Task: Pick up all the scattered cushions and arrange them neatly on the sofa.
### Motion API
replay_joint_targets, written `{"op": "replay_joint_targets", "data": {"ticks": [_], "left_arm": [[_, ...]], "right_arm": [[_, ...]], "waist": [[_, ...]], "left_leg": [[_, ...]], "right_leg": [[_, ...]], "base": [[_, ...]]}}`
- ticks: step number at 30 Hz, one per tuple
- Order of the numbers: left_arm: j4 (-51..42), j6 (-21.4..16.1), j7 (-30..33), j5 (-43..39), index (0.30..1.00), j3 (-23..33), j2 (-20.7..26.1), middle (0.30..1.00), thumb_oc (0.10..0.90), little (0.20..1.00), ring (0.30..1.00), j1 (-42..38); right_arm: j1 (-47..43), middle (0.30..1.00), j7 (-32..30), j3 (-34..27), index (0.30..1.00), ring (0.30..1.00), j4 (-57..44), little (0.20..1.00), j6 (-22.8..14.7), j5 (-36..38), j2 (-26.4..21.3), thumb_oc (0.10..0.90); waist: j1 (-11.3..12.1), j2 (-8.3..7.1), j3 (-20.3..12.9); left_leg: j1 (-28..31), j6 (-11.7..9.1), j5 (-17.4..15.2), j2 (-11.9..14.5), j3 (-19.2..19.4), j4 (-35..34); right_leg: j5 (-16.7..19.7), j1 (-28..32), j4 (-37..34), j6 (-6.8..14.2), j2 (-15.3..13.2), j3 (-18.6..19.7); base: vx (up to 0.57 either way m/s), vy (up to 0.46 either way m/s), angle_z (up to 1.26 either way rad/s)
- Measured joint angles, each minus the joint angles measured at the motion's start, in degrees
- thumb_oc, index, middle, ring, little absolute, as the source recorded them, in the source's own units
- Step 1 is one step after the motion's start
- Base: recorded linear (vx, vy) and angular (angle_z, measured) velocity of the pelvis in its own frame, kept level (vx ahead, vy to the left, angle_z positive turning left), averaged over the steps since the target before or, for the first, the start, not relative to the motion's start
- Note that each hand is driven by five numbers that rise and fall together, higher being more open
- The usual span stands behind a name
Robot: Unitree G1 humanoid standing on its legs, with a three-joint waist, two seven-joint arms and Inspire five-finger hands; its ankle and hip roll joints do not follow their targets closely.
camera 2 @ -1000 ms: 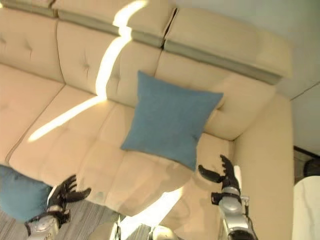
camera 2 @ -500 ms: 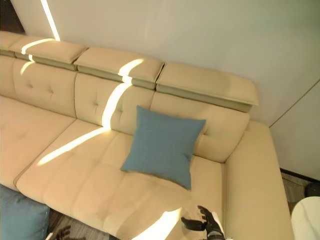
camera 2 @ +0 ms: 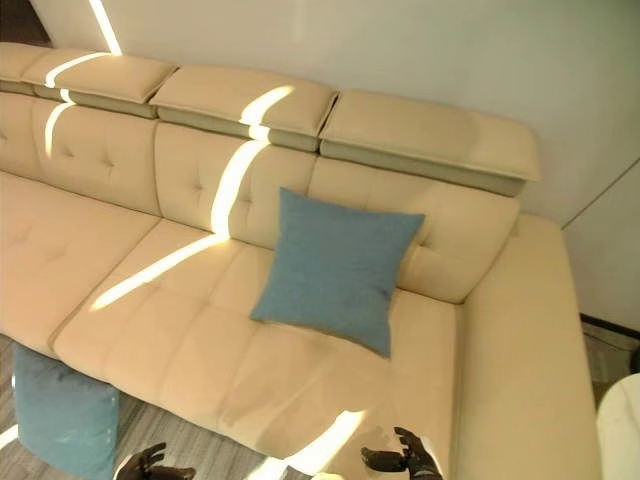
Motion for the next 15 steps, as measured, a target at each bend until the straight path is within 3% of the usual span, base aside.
{"op": "replay_joint_targets", "data": {"ticks": [4, 7, 10, 11, 12, 13, 14, 15], "left_arm": [[-1.0, -0.1, 0.2, 0.0, 0.900, -0.1, 1.1, 0.900, 0.800, 0.900, 0.900, -0.5], [-0.6, 0.1, 0.2, 0.1, 0.900, -0.4, 1.5, 0.900, 0.800, 0.900, 0.900, 0.0], [0.7, 0.1, 0.2, 1.0, 0.900, -0.5, 2.6, 0.900, 0.800, 0.900, 0.900, 1.5], [1.9, 0.1, 0.2, 1.2, 0.900, -0.5, 2.9, 0.900, 0.800, 0.900, 0.900, 1.6], [3.1, 0.1, 0.2, 1.8, 0.900, -0.5, 3.2, 0.900, 0.800, 0.900, 0.900, 1.5], [3.4, 0.2, 0.3, 2.1, 0.900, -0.4, 3.2, 0.900, 0.800, 0.900, 0.900, 1.4], [3.3, 0.2, 0.3, 2.1, 0.900, -0.4, 3.1, 0.900, 0.800, 0.900, 0.900, 1.5], [3.6, 0.3, 0.3, 2.1, 0.900, -0.4, 3.3, 0.900, 0.800, 0.900, 0.900, 1.4]], "right_arm": [[-2.4, 0.900, -0.1, 0.5, 0.900, 0.900, 0.2, 0.900, -0.1, -1.5, 1.9, 0.800], [-3.9, 0.900, -0.1, 0.6, 0.900, 0.900, 0.1, 0.900, 0.0, -2.1, 1.9, 0.800], [-5.4, 0.900, -0.1, 0.7, 0.900, 0.900, 0.2, 0.900, 0.0, -3.0, 2.1, 0.800], [-6.2, 0.900, -0.1, 0.8, 0.900, 0.900, 0.4, 0.900, 0.1, -3.0, 2.1, 0.800], [-7.0, 0.900, -0.1, 1.5, 0.900, 0.900, 1.5, 0.900, 0.0, -3.0, 2.1, 0.800], [-8.0, 0.900, 0.0, 1.8, 0.900, 0.900, 2.1, 0.900, 0.0, -3.1, 1.9, 0.800], [-8.0, 0.900, -0.1, 1.7, 0.900, 0.900, 1.9, 0.900, 0.0, -3.1, 1.8, 0.800], [-8.3, 0.900, -0.1, 1.7, 0.900, 0.900, 2.2, 0.900, -0.1, -3.0, 2.1, 0.800]], "waist": [[1.1, -3.60, 1.0], [1.9, -4.73, 1.9], [2.3, -5.38, 3.4], [2.5, -5.41, 3.8], [3.2, -5.58, 4.0], [4.0, -4.99, 4.6], [4.1, -4.17, 5.1], [4.4, -3.69, 5.9]], "left_leg": [[0.8, 1.3, 0.7, -2.9, -1.6, -2.5], [0.5, 1.6, 0.9, -4.0, -2.0, -2.6], [-1.0, 2.0, 1.1, -5.3, -2.5, -0.2], [-1.7, 2.2, 1.2, -5.9, -2.5, 0.8], [-3.0, 3.3, 1.7, -6.2, -1.8, 2.1], [-2.7, 5.0, 2.3, -5.1, -2.0, 1.3], [-2.4, 5.6, 1.8, -4.6, -2.7, 0.8], [-2.5, 7.0, 1.7, -4.1, -3.5, 0.1]], "right_leg": [[0.8, -1.7, 2.0, 2.5, -2.6, 0.5], [0.8, -2.8, 2.5, 4.2, -4.0, 1.7], [2.2, -4.1, 4.8, 4.0, -5.1, 4.4], [2.9, -4.8, 5.2, 4.8, -5.3, 6.6], [6.1, -4.6, 2.4, 6.3, -5.3, 8.5], [7.0, -4.5, 1.7, 7.5, -4.5, 9.4], [6.6, -4.4, 2.3, 7.8, -3.9, 9.2], [2.6, -4.7, 5.8, 8.2, -4.0, 9.4]], "base": [[-0.32, 0.093, 0.03], [-0.17, 0.024, -0.09], [-0.43, 0.021, 0.04], [-0.29, 0.000, -0.14], [-0.20, -0.019, -0.36], [-0.16, -0.034, -0.33], [-0.22, -0.079, 0.00], [-0.24, -0.183, 0.63]]}}
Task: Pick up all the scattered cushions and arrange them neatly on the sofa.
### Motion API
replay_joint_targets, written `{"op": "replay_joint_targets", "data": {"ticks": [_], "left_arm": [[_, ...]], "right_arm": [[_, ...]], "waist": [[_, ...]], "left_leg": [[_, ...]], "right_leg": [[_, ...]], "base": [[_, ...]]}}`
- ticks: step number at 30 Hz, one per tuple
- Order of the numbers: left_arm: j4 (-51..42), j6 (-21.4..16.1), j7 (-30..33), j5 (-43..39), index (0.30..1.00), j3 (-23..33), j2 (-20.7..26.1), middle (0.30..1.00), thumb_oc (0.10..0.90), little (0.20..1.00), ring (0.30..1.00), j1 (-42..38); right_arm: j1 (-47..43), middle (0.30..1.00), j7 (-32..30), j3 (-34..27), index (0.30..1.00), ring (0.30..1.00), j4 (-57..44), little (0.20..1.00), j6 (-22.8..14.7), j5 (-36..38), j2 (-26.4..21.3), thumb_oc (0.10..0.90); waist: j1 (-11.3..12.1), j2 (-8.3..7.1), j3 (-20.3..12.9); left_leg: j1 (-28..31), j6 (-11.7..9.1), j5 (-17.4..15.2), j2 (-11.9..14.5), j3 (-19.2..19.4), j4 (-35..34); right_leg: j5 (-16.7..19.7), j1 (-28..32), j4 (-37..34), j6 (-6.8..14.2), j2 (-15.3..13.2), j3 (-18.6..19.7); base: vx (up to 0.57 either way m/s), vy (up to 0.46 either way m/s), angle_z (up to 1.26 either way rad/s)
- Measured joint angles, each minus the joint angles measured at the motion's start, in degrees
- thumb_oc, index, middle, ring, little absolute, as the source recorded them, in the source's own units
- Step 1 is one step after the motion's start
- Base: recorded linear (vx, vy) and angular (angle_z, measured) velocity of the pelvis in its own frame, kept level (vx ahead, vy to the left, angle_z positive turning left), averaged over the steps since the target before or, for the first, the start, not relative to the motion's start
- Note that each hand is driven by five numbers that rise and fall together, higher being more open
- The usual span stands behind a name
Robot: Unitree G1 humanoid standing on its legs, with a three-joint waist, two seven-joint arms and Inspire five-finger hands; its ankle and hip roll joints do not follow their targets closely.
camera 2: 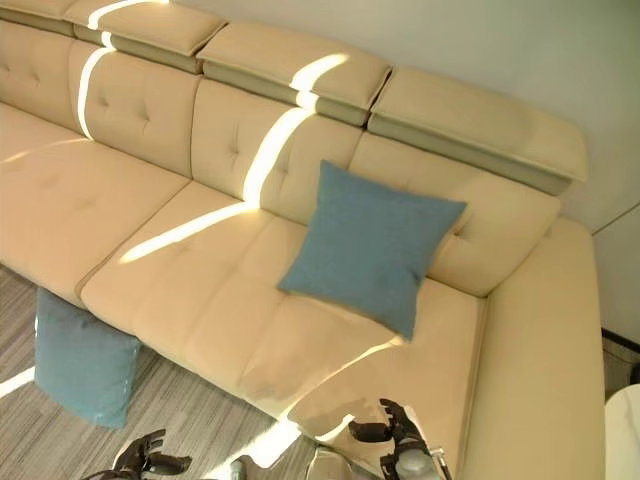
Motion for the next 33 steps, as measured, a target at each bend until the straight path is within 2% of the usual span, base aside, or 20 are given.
{"op": "replay_joint_targets", "data": {"ticks": [1, 2, 3, 4, 5, 7, 8, 9, 10, 11, 12, 13, 15, 17, 18, 22, 23, 24, 26, 33], "left_arm": [[-1.1, -0.1, 0.4, 0.0, 0.900, 0.5, -0.3, 0.900, 0.800, 0.900, 0.900, -0.2], [-1.9, -0.1, 0.8, 0.0, 0.900, 0.5, -0.2, 0.900, 0.800, 0.900, 0.900, 0.0], [-3.0, -0.1, 1.3, -0.1, 0.900, 0.1, 0.2, 0.900, 0.800, 0.900, 0.900, 0.2], [-3.0, 0.0, 1.5, -0.1, 0.900, -0.1, 0.5, 0.900, 0.800, 0.900, 0.900, 0.1], [-2.6, 0.3, 1.8, -0.1, 0.900, -0.2, -0.4, 0.900, 0.800, 0.900, 0.900, 0.1], [-2.7, 0.3, 1.8, -0.2, 0.900, -1.3, -0.5, 0.900, 0.800, 0.900, 0.900, 0.3], [-2.7, 0.4, 2.3, -0.9, 0.900, -2.1, -0.8, 0.900, 0.800, 0.900, 0.900, 0.0], [-3.4, 0.3, 2.4, -1.4, 0.900, -2.8, -0.8, 0.900, 0.800, 0.900, 0.900, -1.6], [-4.4, 0.3, 2.3, -1.8, 0.900, -3.5, -0.8, 0.900, 0.800, 0.900, 0.900, -2.7], [-4.9, 0.1, 2.3, -1.9, 0.900, -4.0, -0.8, 0.900, 0.800, 0.900, 0.900, -2.8], [-4.7, -0.1, 2.2, -2.2, 0.900, -4.0, -0.8, 0.900, 0.800, 0.900, 0.900, -3.3], [-4.5, 0.0, 2.2, -2.3, 0.900, -3.9, -0.6, 0.900, 0.800, 0.900, 0.900, -3.2], [-4.5, -0.1, 2.2, -2.2, 0.900, -3.8, -0.2, 0.900, 0.800, 0.900, 0.900, -3.2], [-4.2, -0.1, 2.1, -2.2, 0.900, -3.8, -0.5, 0.900, 0.800, 0.900, 0.900, -2.7], [-4.0, 0.0, 2.2, -2.2, 0.900, -3.7, -1.0, 0.900, 0.800, 0.900, 0.900, -2.7], [-4.0, 0.2, 1.7, -1.8, 0.900, -3.9, -3.2, 0.900, 0.800, 0.900, 0.900, -2.1], [-4.2, 0.2, 1.5, -1.6, 0.900, -4.0, -4.1, 0.900, 0.800, 0.900, 0.900, -2.3], [-4.6, 0.1, 1.3, -1.2, 0.900, -4.3, -5.0, 0.900, 0.800, 0.900, 0.900, -2.5], [-4.5, -0.1, 1.2, -1.1, 0.900, -4.3, -4.4, 0.900, 0.800, 0.900, 0.900, -2.2], [-0.3, 1.1, 1.4, -1.2, 0.900, -0.1, -0.5, 0.900, 0.800, 0.900, 0.900, 3.1]], "right_arm": [[1.4, 0.900, 0.4, 0.1, 0.900, 0.900, 0.3, 0.900, 1.0, 0.0, 0.5, 0.800], [1.9, 0.900, 0.8, 0.1, 0.900, 0.900, 0.3, 0.900, 1.3, 0.1, 0.8, 0.800], [2.1, 0.900, 1.0, 0.1, 0.900, 0.900, 0.0, 0.900, 1.2, 0.1, 1.0, 0.800], [1.9, 0.900, 1.0, 0.1, 0.900, 0.900, -0.2, 0.900, 1.2, 0.2, 1.2, 0.800], [0.9, 0.900, 0.8, 0.1, 0.900, 0.900, 0.1, 0.900, 1.2, 0.3, 0.7, 0.800], [-0.1, 0.900, 0.5, 0.3, 0.900, 0.900, 0.0, 0.900, 1.1, 0.4, 0.7, 0.800], [-1.6, 0.900, -0.1, 0.5, 0.900, 0.900, -0.4, 0.900, 0.9, 0.7, 0.6, 0.800], [-2.0, 0.900, -0.7, 0.5, 0.900, 0.900, -0.7, 0.900, 0.8, 1.1, 0.3, 0.800], [-1.6, 0.900, -1.1, 0.7, 0.900, 0.900, -0.2, 0.900, 1.1, 1.5, 0.1, 0.800], [-1.5, 0.900, -1.1, 0.9, 0.900, 0.900, 0.1, 0.900, 1.3, 1.6, 0.1, 0.800], [-1.2, 0.900, -1.3, 1.3, 0.900, 0.900, -0.1, 0.900, 1.1, 1.7, 0.2, 0.800], [-0.8, 0.900, -1.3, 1.3, 0.900, 0.900, -0.4, 0.900, 1.1, 1.7, 0.5, 0.800], [1.2, 0.900, -1.3, 1.1, 0.900, 0.900, -0.3, 0.900, 1.1, 1.8, 0.8, 0.800], [2.5, 0.900, -1.3, 1.0, 0.900, 0.900, 0.0, 0.900, 1.2, 2.0, 0.8, 0.800], [3.7, 0.900, -1.2, 1.0, 0.900, 0.900, 0.1, 0.900, 1.3, 2.1, 0.7, 0.800], [6.4, 0.900, -1.2, 0.9, 0.900, 0.900, 0.0, 0.900, 1.5, 2.1, 0.2, 0.800], [7.2, 0.900, -1.2, 0.4, 0.900, 0.900, -0.1, 0.900, 1.6, 2.2, -0.1, 0.800], [7.2, 0.900, -1.1, -0.7, 0.900, 0.900, 0.0, 0.900, 1.6, 2.3, -0.4, 0.800], [6.2, 0.900, -1.0, 0.0, 0.900, 0.900, -0.2, 0.900, 1.8, 2.3, 0.1, 0.800], [2.1, 0.900, -1.1, 1.2, 0.900, 0.900, -0.6, 0.900, 1.6, 1.2, 2.2, 0.800]], "waist": [[0.9, 1.68, 0.5], [1.7, 2.43, -0.1], [3.6, 1.39, -0.8], [3.9, 0.35, -1.2], [3.8, 1.52, -1.1], [4.1, 1.12, -1.3], [4.0, 1.22, -1.4], [3.0, 0.98, -1.4], [3.4, 0.05, -0.8], [4.3, -0.56, -0.6], [4.0, -1.54, -0.2], [3.2, -2.41, 0.0], [2.1, -4.08, -0.1], [0.2, -3.98, -0.1], [-1.0, -3.52, -0.1], [-3.0, -0.52, -1.4], [-3.2, 0.84, -2.3], [-2.9, 3.40, -3.3], [-1.9, 2.74, -3.3], [2.7, -1.73, -4.6]], "left_leg": [[-0.1, -0.7, 1.3, 2.3, -2.4, -0.5], [-0.8, -1.6, 2.2, 3.9, -3.7, -1.0], [-2.0, -3.0, 3.4, 4.5, -4.7, -1.3], [-2.7, -3.7, 3.8, 4.0, -5.5, -1.2], [-3.8, -4.8, 4.8, 5.2, -6.9, -0.8], [-5.8, -5.2, 6.9, 6.3, -7.1, 0.1], [-10.0, -7.6, 9.0, 7.7, -7.7, 2.1], [-13.2, -9.1, 10.3, 7.7, -8.4, 4.3], [-14.5, -9.4, 12.8, 7.2, -7.8, 3.7], [-14.4, -9.4, 13.7, 7.0, -6.9, 2.8], [-14.9, -7.4, 11.1, 6.2, -3.2, 5.4], [-14.7, -6.6, 9.3, 5.0, -1.0, 7.0], [-12.5, -6.1, 5.4, 3.3, 3.8, 10.3], [-8.7, -6.0, 2.3, 3.4, 6.4, 11.2], [-6.6, -6.3, 1.3, 4.0, 8.0, 10.9], [2.3, -7.9, -0.7, 6.4, 16.9, 4.6], [3.4, -7.2, 0.0, 7.1, 17.9, 1.7], [3.6, -5.7, 1.1, 7.6, 16.3, -2.2], [4.0, -5.3, 0.9, 6.4, 14.0, -4.4], [3.8, -2.4, 1.0, 2.7, 12.2, -4.6]], "right_leg": [[-10.4, -1.9, 14.2, -1.0, 3.2, 3.1], [-14.5, -2.3, 19.9, -0.1, 5.9, 5.2], [-19.1, -0.7, 20.3, -1.3, 7.0, 5.1], [-20.4, 2.0, 14.4, -4.3, 7.4, 5.2], [-17.0, 4.7, 8.7, -7.8, 9.2, 4.3], [-14.0, 5.7, 3.8, -9.8, 10.7, 3.8], [-12.8, 4.4, 3.9, -10.6, 13.1, 2.6], [-12.9, 3.0, 3.6, -11.2, 13.0, 1.9], [-12.0, 2.6, 3.3, -13.5, 13.0, 0.2], [-11.7, 2.1, 3.4, -14.3, 13.1, -0.1], [-10.6, 2.4, 2.2, -16.7, 12.0, -2.9], [-9.6, 3.4, 0.5, -17.4, 11.0, -5.0], [-7.1, 5.0, -3.5, -17.4, 9.2, -8.0], [-4.9, 7.2, -7.1, -16.5, 8.3, -12.1], [-5.8, 7.5, -7.4, -15.9, 8.1, -13.0], [-5.0, 7.8, -7.4, -14.3, 6.2, -21.0], [-5.2, 7.4, -7.4, -13.4, 6.5, -22.1], [-4.7, 6.0, -6.8, -12.5, 7.9, -20.7], [-3.8, 4.6, -5.2, -11.2, 7.2, -19.4], [-1.9, 4.0, -3.4, -8.9, 3.4, -17.1]], "base": [[-0.21, -0.241, 0.87], [-0.23, -0.352, 0.78], [-0.17, -0.315, 0.46], [-0.14, -0.235, 0.42], [-0.15, -0.157, 0.42], [-0.23, -0.195, 0.31], [-0.32, -0.191, 0.78], [-0.34, -0.152, 1.18], [-0.27, -0.092, 1.02], [-0.26, -0.093, 0.66], [-0.21, -0.070, 0.71], [-0.17, -0.045, 0.81], [-0.12, -0.002, 0.98], [-0.08, 0.027, 1.14], [-0.05, 0.045, 1.07], [-0.05, 0.061, 1.04], [-0.03, 0.112, 1.49], [-0.03, 0.153, 1.18], [-0.04, 0.124, 0.60], [-0.04, 0.089, 0.12]]}}
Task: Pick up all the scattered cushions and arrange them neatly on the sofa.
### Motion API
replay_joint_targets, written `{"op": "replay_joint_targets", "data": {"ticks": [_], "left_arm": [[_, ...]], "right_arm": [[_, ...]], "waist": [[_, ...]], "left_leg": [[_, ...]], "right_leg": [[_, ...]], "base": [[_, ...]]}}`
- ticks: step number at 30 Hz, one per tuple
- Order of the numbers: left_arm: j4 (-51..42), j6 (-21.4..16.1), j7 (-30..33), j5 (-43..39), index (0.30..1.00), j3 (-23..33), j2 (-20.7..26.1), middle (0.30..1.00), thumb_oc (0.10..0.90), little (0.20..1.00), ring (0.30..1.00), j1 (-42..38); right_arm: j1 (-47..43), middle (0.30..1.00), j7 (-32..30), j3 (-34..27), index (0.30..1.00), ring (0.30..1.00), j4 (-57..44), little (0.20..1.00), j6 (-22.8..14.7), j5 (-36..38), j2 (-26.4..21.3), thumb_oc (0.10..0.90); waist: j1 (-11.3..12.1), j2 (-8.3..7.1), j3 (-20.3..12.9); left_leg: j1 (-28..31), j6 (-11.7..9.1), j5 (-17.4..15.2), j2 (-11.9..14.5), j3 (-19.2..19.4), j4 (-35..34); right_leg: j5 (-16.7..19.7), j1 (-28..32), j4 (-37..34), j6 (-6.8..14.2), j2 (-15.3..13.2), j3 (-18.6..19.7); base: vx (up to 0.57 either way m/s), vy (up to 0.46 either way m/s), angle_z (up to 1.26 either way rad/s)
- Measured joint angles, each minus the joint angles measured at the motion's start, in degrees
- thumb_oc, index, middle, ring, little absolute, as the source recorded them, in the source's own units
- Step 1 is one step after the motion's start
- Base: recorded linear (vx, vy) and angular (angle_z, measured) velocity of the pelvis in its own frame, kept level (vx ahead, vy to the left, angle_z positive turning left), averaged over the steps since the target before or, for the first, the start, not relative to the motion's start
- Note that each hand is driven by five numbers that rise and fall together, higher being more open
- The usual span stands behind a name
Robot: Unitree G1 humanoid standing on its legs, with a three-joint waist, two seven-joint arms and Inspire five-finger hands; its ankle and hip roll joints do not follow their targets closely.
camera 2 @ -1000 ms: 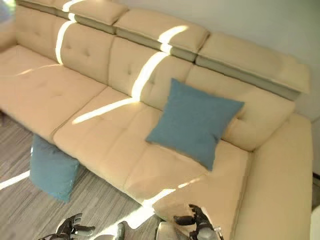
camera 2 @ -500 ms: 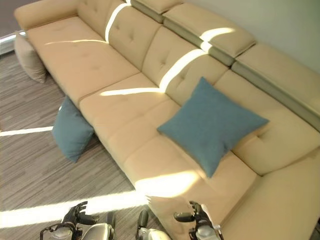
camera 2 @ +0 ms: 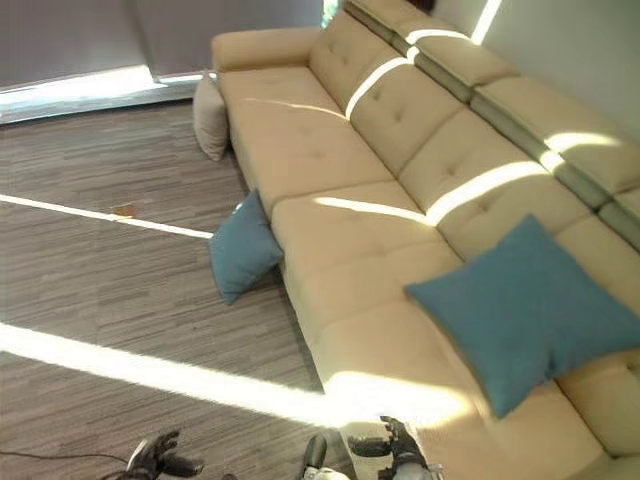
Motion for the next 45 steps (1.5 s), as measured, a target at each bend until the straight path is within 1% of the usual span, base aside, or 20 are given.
{"op": "replay_joint_targets", "data": {"ticks": [2, 4, 5, 7, 8, 9, 10, 12, 16, 18, 20, 23, 25, 30, 33, 36, 38, 40, 42, 45], "left_arm": [[0.7, 0.2, 0.2, 0.0, 0.900, 0.7, 2.4, 0.900, 0.800, 0.900, 0.900, 0.5], [0.7, 0.3, 0.4, 0.0, 0.900, 0.7, 3.5, 0.900, 0.800, 0.900, 0.900, -0.1], [0.6, 0.3, 0.5, 0.0, 0.900, 0.7, 3.9, 0.900, 0.800, 0.900, 0.900, -0.2], [0.5, 0.2, 1.0, 0.0, 0.900, 0.7, 4.5, 0.900, 0.800, 0.900, 0.900, -1.2], [0.5, 0.2, 1.0, 0.0, 0.900, 0.7, 4.6, 0.900, 0.800, 0.900, 0.900, -1.1], [0.5, 0.2, 0.8, 0.0, 0.900, 0.6, 4.0, 0.900, 0.800, 0.900, 0.900, -2.2], [-0.1, 0.0, 0.9, -0.1, 0.900, 0.6, 3.9, 0.900, 0.800, 0.900, 0.900, -3.5], [-1.4, -0.5, 0.9, -0.4, 0.900, 0.6, 3.5, 0.900, 0.800, 0.900, 0.900, -3.3], [-1.9, -0.3, 0.9, -1.1, 0.900, 0.1, 1.8, 0.900, 0.800, 0.900, 0.900, -5.4], [-3.0, -0.3, 0.6, -1.0, 0.900, -2.1, 1.0, 0.900, 0.800, 0.900, 0.900, -7.6], [-2.8, -0.1, 0.6, -0.9, 0.900, -2.0, 0.8, 0.900, 0.800, 0.900, 0.900, -6.5], [-1.4, 0.1, 0.8, -0.9, 0.900, -1.7, 0.8, 0.900, 0.800, 0.900, 0.900, -4.6], [-1.6, 0.1, 0.7, -0.4, 0.900, -1.7, 0.8, 0.900, 0.800, 0.900, 0.900, -4.1], [-0.4, 0.2, 0.5, 1.5, 0.900, -1.6, 1.3, 0.900, 0.800, 0.900, 0.900, -4.6], [-0.7, 0.0, 0.0, 1.9, 0.900, -1.7, 2.1, 0.900, 0.800, 0.900, 0.900, -5.7], [-1.1, 0.1, 0.1, 2.0, 0.900, -1.7, 3.4, 0.900, 0.800, 0.900, 0.900, -6.5], [-0.8, 0.1, 0.4, 2.0, 0.900, -1.7, 3.6, 0.900, 0.800, 0.900, 0.900, -6.6], [-0.1, 0.9, 0.7, 2.3, 0.900, -1.6, 3.4, 0.900, 0.800, 0.900, 0.900, -6.6], [0.6, 1.1, 0.7, 2.3, 0.900, -1.6, 3.1, 0.900, 0.800, 0.900, 0.900, -6.7], [1.0, 1.2, 0.7, 2.3, 0.900, -1.5, 2.3, 0.900, 0.800, 0.900, 0.900, -6.7]], "right_arm": [[0.1, 0.900, 0.1, 0.1, 0.900, 0.900, -1.4, 0.900, 0.0, -0.1, 0.8, 0.800], [0.3, 0.900, 0.1, 0.5, 0.900, 0.900, -1.6, 0.900, 0.0, -0.4, 1.0, 0.800], [0.2, 0.900, 0.1, 1.1, 0.900, 0.900, -1.6, 0.900, 0.2, -0.7, 1.0, 0.800], [0.1, 0.900, 0.7, 2.7, 0.900, 0.900, -1.6, 0.900, 0.3, -1.0, 1.2, 0.800], [0.1, 0.900, 1.0, 2.7, 0.900, 0.900, -1.6, 0.900, 0.3, -1.0, 1.3, 0.800], [0.8, 0.900, 1.0, 2.6, 0.900, 0.900, -1.5, 0.900, 0.3, -0.9, 1.3, 0.800], [1.4, 0.900, 1.1, 3.1, 0.900, 0.900, -1.3, 0.900, 0.4, -0.9, 1.3, 0.800], [0.8, 0.900, 1.2, 3.5, 0.900, 0.900, -1.4, 0.900, 0.6, -0.9, 1.5, 0.800], [0.1, 0.900, 1.1, 3.3, 0.900, 0.900, -2.4, 0.900, 0.2, -0.9, 0.9, 0.800], [0.3, 0.900, 1.0, 3.2, 0.900, 0.900, -1.1, 0.900, 0.2, -0.9, 0.2, 0.800], [0.1, 0.900, 1.1, 2.7, 0.900, 0.900, -0.8, 0.900, 0.2, -0.9, 0.2, 0.800], [-0.9, 0.900, 0.7, 0.7, 0.900, 0.900, 1.0, 0.900, 0.0, -0.9, 0.4, 0.800], [-0.7, 0.900, 0.8, 0.0, 0.900, 0.900, 2.6, 0.900, 0.7, -0.9, 0.4, 0.800], [1.0, 0.900, 0.9, -0.7, 0.900, 0.900, 4.6, 0.900, 0.8, -1.0, 2.3, 0.800], [1.2, 0.900, 0.8, -1.1, 0.900, 0.900, 4.8, 0.900, 1.0, -1.0, 2.2, 0.800], [0.6, 0.900, 0.7, -1.2, 0.900, 0.900, 4.4, 0.900, 0.8, -0.9, 2.2, 0.800], [0.9, 0.900, 0.7, -1.3, 0.900, 0.900, 1.6, 0.900, 0.6, -1.0, 2.1, 0.800], [0.8, 0.900, 0.8, -1.0, 0.900, 0.900, 0.6, 0.900, 0.6, -1.0, 2.1, 0.800], [0.5, 0.900, 0.9, -1.1, 0.900, 0.900, 0.3, 0.900, 0.6, -1.0, 2.2, 0.800], [1.9, 0.900, 1.1, -1.0, 0.900, 0.900, 0.7, 0.900, 1.1, -1.2, 2.2, 0.800]], "waist": [[0.9, -1.15, 0.9], [-0.3, -1.33, 1.3], [-0.3, -1.73, 1.5], [-0.1, -2.38, 2.2], [0.0, -2.48, 2.2], [-0.8, -1.64, 2.5], [-0.7, -2.22, 2.2], [0.8, -2.11, 2.6], [-0.8, -1.78, 3.4], [-1.6, -1.63, 4.8], [-2.2, -1.65, 5.3], [-3.7, -1.34, 5.9], [-3.6, -0.64, 5.8], [-3.9, -1.64, 5.3], [-4.2, -0.71, 4.8], [-4.9, -0.88, 4.3], [-5.4, 0.16, 4.4], [-6.5, 1.53, 4.3], [-6.8, 1.82, 4.2], [-7.8, 1.58, 3.7]], "left_leg": [[-0.7, 1.0, 0.4, -0.8, -1.9, 0.4], [-2.2, 1.7, 0.8, -1.2, -5.4, 0.7], [-2.4, 1.9, 1.4, -1.4, -6.4, 0.4], [-2.7, 1.7, 2.1, -1.8, -8.7, 0.1], [-2.7, 1.6, 2.2, -1.7, -9.1, 0.1], [-3.8, 0.9, 2.6, -1.3, -13.5, 0.3], [-4.3, 0.3, 3.1, -1.3, -15.2, 0.1], [-4.7, -0.7, 4.0, -0.7, -15.7, -0.6], [-12.0, -3.7, 6.6, -1.0, -19.7, 4.8], [-15.3, -5.0, 10.0, -0.9, -14.6, 5.1], [-14.3, -0.8, 6.5, 0.5, -4.4, 5.4], [-12.1, 0.7, 5.5, 1.5, 1.0, 4.3], [-11.1, 0.7, 5.8, 1.8, 0.9, 1.9], [-6.0, 2.5, 5.1, -0.6, 0.9, -1.8], [-4.1, 5.0, 3.4, -1.6, -0.4, -1.1], [-2.5, 6.5, 2.2, -3.2, -2.1, -0.9], [-0.5, 8.7, -0.1, -3.3, -3.9, -1.8], [0.8, 7.1, -0.3, -2.8, -4.7, -2.4], [2.2, 5.8, -2.5, -3.0, -5.4, -2.4], [5.6, 5.1, -4.9, -3.8, -7.9, -2.4]], "right_leg": [[-1.7, -1.9, 4.8, 1.8, -1.5, 3.3], [-4.6, -2.8, 8.0, 4.9, -0.9, 13.9], [-5.3, -2.7, 8.3, 5.8, -0.9, 16.6], [-6.4, -0.9, 6.5, 5.8, -0.7, 20.4], [-6.2, 0.0, 5.4, 5.7, -0.6, 20.5], [-6.5, 3.7, 1.5, 5.8, 0.6, 20.8], [-6.1, 5.1, -1.3, 5.2, 1.0, 20.8], [-5.0, 5.7, -2.8, 3.9, 2.1, 20.2], [-6.9, 7.3, -3.9, 2.5, 3.3, 15.6], [-7.3, 7.7, -3.9, -0.7, 3.2, 10.8], [-8.0, 8.3, -3.9, -2.0, 3.5, 8.3], [-8.8, 8.9, -3.9, -2.0, 3.4, 6.0], [-8.5, 9.1, -3.9, -1.0, 4.2, 5.8], [-10.8, 8.4, 3.1, 2.1, 1.6, 7.1], [-15.8, 0.0, 24.4, 4.3, -1.7, 11.8], [-15.8, -7.2, 40.6, 5.0, -3.0, 17.4], [-17.7, -10.1, 39.4, 3.7, -0.4, 17.3], [-17.6, -12.4, 30.1, 3.2, 3.6, 16.9], [-15.5, -15.6, 21.5, 2.0, 6.0, 15.1], [-9.4, -17.3, 7.6, 3.1, 7.7, 13.4]], "base": [[-0.07, 0.069, 0.45], [0.01, 0.017, 0.79], [0.02, -0.016, 0.75], [0.05, -0.064, 0.55], [0.08, -0.123, 0.97], [0.07, -0.144, 1.19], [0.07, -0.143, 1.17], [0.06, -0.115, 0.46], [0.02, -0.072, 1.27], [0.08, 0.011, 1.87], [0.13, 0.060, 0.89], [0.20, 0.110, 0.37], [0.27, 0.163, 0.20], [0.23, 0.221, -0.01], [0.19, 0.203, 0.22], [0.30, 0.154, 0.34], [0.32, 0.056, 0.20], [0.36, 0.029, 0.24], [0.43, 0.012, 0.19], [0.34, -0.012, 0.49]]}}
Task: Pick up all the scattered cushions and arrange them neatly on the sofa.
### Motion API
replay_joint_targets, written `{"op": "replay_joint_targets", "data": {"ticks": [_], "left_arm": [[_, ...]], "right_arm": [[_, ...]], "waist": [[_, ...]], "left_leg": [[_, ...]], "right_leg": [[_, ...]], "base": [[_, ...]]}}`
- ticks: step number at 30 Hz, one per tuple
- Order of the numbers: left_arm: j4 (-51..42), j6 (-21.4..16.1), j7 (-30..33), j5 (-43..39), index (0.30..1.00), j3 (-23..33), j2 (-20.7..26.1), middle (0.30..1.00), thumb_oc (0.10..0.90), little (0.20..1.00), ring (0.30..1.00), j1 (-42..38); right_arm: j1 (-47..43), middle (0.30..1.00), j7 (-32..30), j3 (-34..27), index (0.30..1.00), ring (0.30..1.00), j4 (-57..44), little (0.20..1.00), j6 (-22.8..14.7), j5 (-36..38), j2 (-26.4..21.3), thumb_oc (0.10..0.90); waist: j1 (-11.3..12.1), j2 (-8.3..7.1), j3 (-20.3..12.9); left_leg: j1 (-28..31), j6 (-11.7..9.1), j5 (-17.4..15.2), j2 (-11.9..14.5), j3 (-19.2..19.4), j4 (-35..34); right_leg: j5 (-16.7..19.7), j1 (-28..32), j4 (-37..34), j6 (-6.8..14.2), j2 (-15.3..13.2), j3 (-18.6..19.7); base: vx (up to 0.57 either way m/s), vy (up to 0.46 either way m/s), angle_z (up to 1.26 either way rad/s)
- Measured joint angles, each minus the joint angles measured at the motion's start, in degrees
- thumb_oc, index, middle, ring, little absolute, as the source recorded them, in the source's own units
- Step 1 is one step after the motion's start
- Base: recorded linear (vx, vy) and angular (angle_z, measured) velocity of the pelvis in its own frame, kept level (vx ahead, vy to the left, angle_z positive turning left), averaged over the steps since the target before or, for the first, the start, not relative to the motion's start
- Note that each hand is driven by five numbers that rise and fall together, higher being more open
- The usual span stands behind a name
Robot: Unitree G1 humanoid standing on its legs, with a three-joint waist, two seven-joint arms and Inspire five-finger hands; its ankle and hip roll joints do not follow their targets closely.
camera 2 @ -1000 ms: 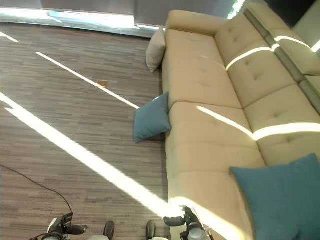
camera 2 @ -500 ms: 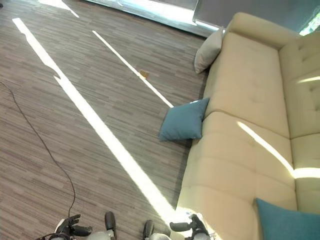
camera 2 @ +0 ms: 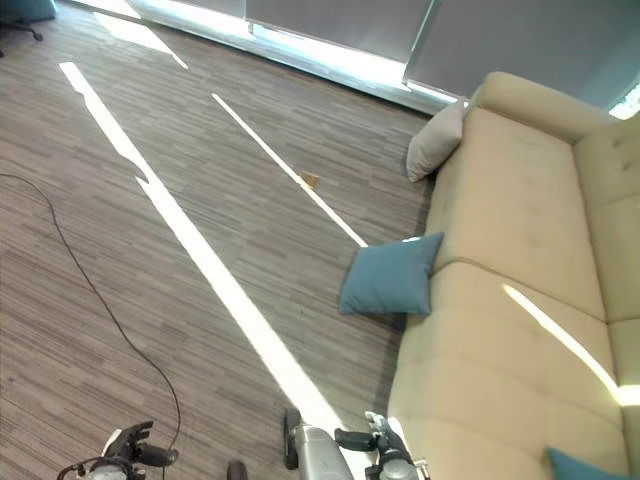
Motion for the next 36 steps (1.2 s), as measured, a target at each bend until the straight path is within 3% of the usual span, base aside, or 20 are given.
{"op": "replay_joint_targets", "data": {"ticks": [2, 3, 5, 8, 10, 11, 12, 13, 16, 17, 18, 19, 22, 23, 24, 25, 27, 30, 34, 36], "left_arm": [[0.0, -0.1, -0.1, 0.0, 0.900, 0.0, -0.8, 0.900, 0.800, 0.900, 0.900, 1.4], [0.7, -0.1, -0.4, 0.0, 0.900, -0.2, -1.9, 0.900, 0.800, 0.900, 0.900, 2.2], [1.0, -0.1, -0.6, -0.1, 0.900, 0.3, -3.0, 0.900, 0.800, 0.900, 0.900, 3.4], [1.4, -0.2, -0.7, -0.3, 0.900, 1.9, -3.5, 0.900, 0.800, 0.900, 0.900, 4.0], [1.3, -0.3, -0.6, -0.9, 0.900, 2.3, -3.3, 0.900, 0.800, 0.900, 0.900, 3.9], [1.4, -0.2, -0.5, -1.2, 0.900, 2.3, -3.1, 0.900, 0.800, 0.900, 0.900, 4.1], [1.2, -0.3, -0.5, -1.3, 0.900, 2.3, -2.7, 0.900, 0.800, 0.900, 0.900, 3.6], [0.6, -0.6, -0.5, -1.9, 0.900, 2.3, -2.2, 0.900, 0.800, 0.900, 0.900, 3.4], [-0.1, -0.6, -0.8, -2.1, 0.900, 2.0, -1.2, 0.900, 0.800, 0.900, 0.900, 2.1], [-0.1, -0.8, -0.8, -2.1, 0.900, 1.7, -1.1, 0.900, 0.800, 0.900, 0.900, 1.5], [0.0, -0.8, -0.9, -2.2, 0.900, 1.5, -1.3, 0.900, 0.800, 0.900, 0.900, 0.8], [-0.1, -1.5, -1.0, -3.6, 0.900, 2.1, -2.9, 0.900, 0.800, 0.900, 0.900, -0.1], [-0.3, -1.6, -1.0, -3.3, 0.900, 2.1, -4.2, 0.900, 0.800, 0.900, 0.900, 0.4], [-0.2, -1.4, -1.1, -3.1, 0.900, 1.8, -4.4, 0.900, 0.800, 0.900, 0.900, 1.3], [-0.2, -1.2, -0.9, -2.9, 0.900, 1.0, -3.8, 0.900, 0.800, 0.900, 0.900, 1.2], [0.2, -1.2, -0.9, -2.3, 0.900, 0.4, -2.3, 0.900, 0.800, 0.900, 0.900, 1.8], [1.5, -0.3, -0.9, -1.0, 0.900, -0.2, -0.8, 0.900, 0.800, 0.900, 0.900, 1.7], [1.1, -0.1, -0.8, -1.1, 0.900, -0.1, 0.3, 0.900, 0.800, 0.900, 0.900, -0.6], [1.1, -0.1, -0.4, -1.2, 0.900, 0.1, 1.3, 0.900, 0.800, 0.900, 0.900, -0.5], [1.8, 0.1, -0.1, -1.2, 0.900, 0.5, 1.4, 0.900, 0.800, 0.900, 0.900, 0.8]], "right_arm": [[2.4, 0.900, 0.0, 0.1, 0.900, 0.900, 0.3, 0.900, 0.5, -0.1, 0.1, 0.800], [5.2, 0.900, 0.0, 0.0, 0.900, 0.900, 1.9, 0.900, 0.8, -0.1, 0.1, 0.800], [5.4, 0.900, 0.0, -0.5, 0.900, 0.900, 3.4, 0.900, 1.1, 0.0, 0.1, 0.800], [4.3, 0.900, 0.0, -0.3, 0.900, 0.900, 3.4, 0.900, 0.9, 0.0, -0.1, 0.800], [2.5, 0.900, -0.1, -0.2, 0.900, 0.900, 3.8, 0.900, 0.7, 0.1, -0.2, 0.800], [1.4, 0.900, -0.1, -0.2, 0.900, 0.900, 3.7, 0.900, 0.3, 0.2, -0.2, 0.800], [0.6, 0.900, -0.1, 0.0, 0.900, 0.900, 3.6, 0.900, -0.4, 0.3, 0.0, 0.800], [0.5, 0.900, -0.2, 0.4, 0.900, 0.900, 3.7, 0.900, -0.4, 0.3, 0.2, 0.800], [-0.6, 0.900, -0.4, 1.0, 0.900, 0.900, 4.0, 0.900, -0.3, 0.3, -0.1, 0.800], [-0.8, 0.900, -0.4, 1.1, 0.900, 0.900, 4.7, 0.900, 0.2, 0.3, -0.1, 0.800], [-0.8, 0.900, -0.4, 1.0, 0.900, 0.900, 4.9, 0.900, 0.5, 0.3, -0.3, 0.800], [-1.9, 0.900, -0.5, 0.9, 0.900, 0.900, 5.9, 0.900, 0.8, 0.3, -1.4, 0.800], [-0.5, 0.900, -0.4, 0.8, 0.900, 0.900, 6.7, 0.900, 0.7, 0.2, -2.7, 0.800], [0.4, 0.900, -0.5, 1.1, 0.900, 0.900, 6.1, 0.900, 0.6, 0.1, -3.0, 0.800], [1.8, 0.900, -0.5, 1.2, 0.900, 0.900, 5.9, 0.900, 0.8, 0.0, -2.5, 0.800], [2.1, 0.900, -0.1, 2.5, 0.900, 0.900, 5.4, 0.900, 1.2, -0.1, -1.0, 0.800], [2.7, 0.900, -0.3, 2.6, 0.900, 0.900, 3.7, 0.900, 0.9, -0.5, 0.5, 0.800], [1.3, 0.900, -0.2, 3.1, 0.900, 0.900, 3.4, 0.900, 1.6, -0.8, 0.3, 0.800], [-0.2, 0.900, -0.2, 3.2, 0.900, 0.900, 1.8, 0.900, 1.2, -2.3, 0.0, 0.800], [-1.3, 0.900, -0.4, 3.1, 0.900, 0.900, 1.7, 0.900, 1.1, -2.5, -0.3, 0.800]], "waist": [[-0.8, 0.03, -0.6], [-0.8, 0.88, -2.0], [-0.8, 2.75, -2.8], [-0.7, 1.65, -3.1], [-0.1, 0.27, -3.1], [0.6, -0.78, -3.0], [1.2, -2.54, -2.6], [1.5, -3.73, -2.7], [1.2, -4.50, -2.2], [2.1, -4.73, -2.4], [2.6, -4.61, -1.9], [2.8, -2.32, 0.0], [4.1, 0.21, -0.5], [3.5, 1.31, -1.7], [3.0, 0.72, -2.0], [3.1, -1.05, -1.9], [2.1, -1.64, -2.2], [2.8, -2.92, -1.3], [2.4, -3.00, -1.4], [2.2, -3.07, -1.4]], "left_leg": [[3.8, -1.8, -2.7, 0.3, -2.4, 0.0], [7.2, -3.8, -4.1, 1.1, -4.2, 1.1], [6.8, -5.4, -3.8, 3.0, -4.6, 6.5], [-0.7, -14.5, -1.9, 3.4, -4.1, 27.4], [-7.7, -15.7, -1.2, 3.6, -3.2, 41.0], [-11.2, -15.1, -1.5, 3.9, -1.7, 43.1], [-16.0, -11.9, -2.7, 6.0, 1.9, 44.6], [-18.6, -10.8, -3.1, 6.4, 2.9, 41.2], [-23.4, -9.9, -0.2, 7.0, 2.2, 26.8], [-22.8, -9.4, 1.7, 6.0, 1.2, 15.0], [-22.9, -10.9, 6.0, 5.0, -1.4, 5.3], [-25.8, -12.4, 11.6, 5.3, -8.7, -0.6], [-25.8, -10.1, 11.3, 5.5, -9.1, 3.9], [-25.0, -7.4, 13.1, 5.4, -8.7, 5.3], [-23.4, -6.2, 17.2, 4.9, -7.2, 6.0], [-19.4, -3.9, 16.6, 3.9, -3.9, 3.5], [-16.0, -2.1, 16.3, 3.4, -0.9, 0.4], [-13.5, 0.6, 13.6, 1.5, 2.8, -0.1], [-8.8, -1.8, 8.8, 1.3, 7.2, -0.1], [-6.8, -1.9, 6.7, 0.7, 10.1, -0.1]], "right_leg": [[1.4, 0.5, -0.1, -1.9, 0.2, -2.3], [8.5, 2.9, 1.0, -6.9, 0.7, -2.4], [8.2, 5.9, 1.1, -9.2, 2.2, -2.3], [7.5, 13.5, -4.3, -11.0, 2.3, -2.1], [8.0, 16.9, -7.7, -11.9, 2.3, -1.3], [6.9, 18.4, -8.6, -12.2, 2.3, -0.1], [6.5, 20.9, -10.0, -12.5, 2.2, 0.8], [6.2, 22.7, -11.5, -12.8, 1.9, 1.0], [2.7, 25.4, -11.8, -11.5, 2.0, 2.0], [1.9, 25.8, -11.9, -10.5, 1.7, 3.3], [1.6, 26.4, -11.9, -9.7, 1.7, 4.8], [-0.1, 28.6, -11.9, -8.4, 2.2, 7.8], [-2.2, 31.7, -11.1, -7.0, 2.2, 11.7], [-3.5, 32.9, -11.0, -6.7, 2.1, 12.6], [-5.3, 33.5, -8.7, -5.1, 0.7, 13.7], [-8.0, 31.0, -0.7, -2.9, -0.9, 12.9], [-11.0, 22.6, 16.6, 1.6, -2.8, 10.8], [-12.1, 15.0, 25.9, 2.2, -7.0, 6.0], [-10.9, 8.7, 16.4, 0.8, -6.0, -1.0], [-7.4, 5.2, 11.2, -0.4, -5.9, -7.2]], "base": [[0.36, -0.038, 0.84], [0.37, -0.059, 0.85], [0.33, -0.079, 0.53], [0.19, -0.080, 0.19], [0.18, -0.059, -0.17], [0.34, -0.046, -0.42], [0.19, -0.004, -0.33], [0.42, 0.045, -0.23], [0.35, 0.127, -0.10], [0.36, 0.167, -0.41], [0.52, 0.301, -0.95], [0.41, 0.247, -1.18], [0.23, 0.203, -1.00], [0.18, 0.151, -0.66], [0.30, 0.262, -1.06], [0.18, 0.158, -1.37], [0.22, 0.195, -0.97], [0.22, 0.107, -0.48], [0.33, 0.073, -0.55], [0.32, 0.010, -0.80]]}}
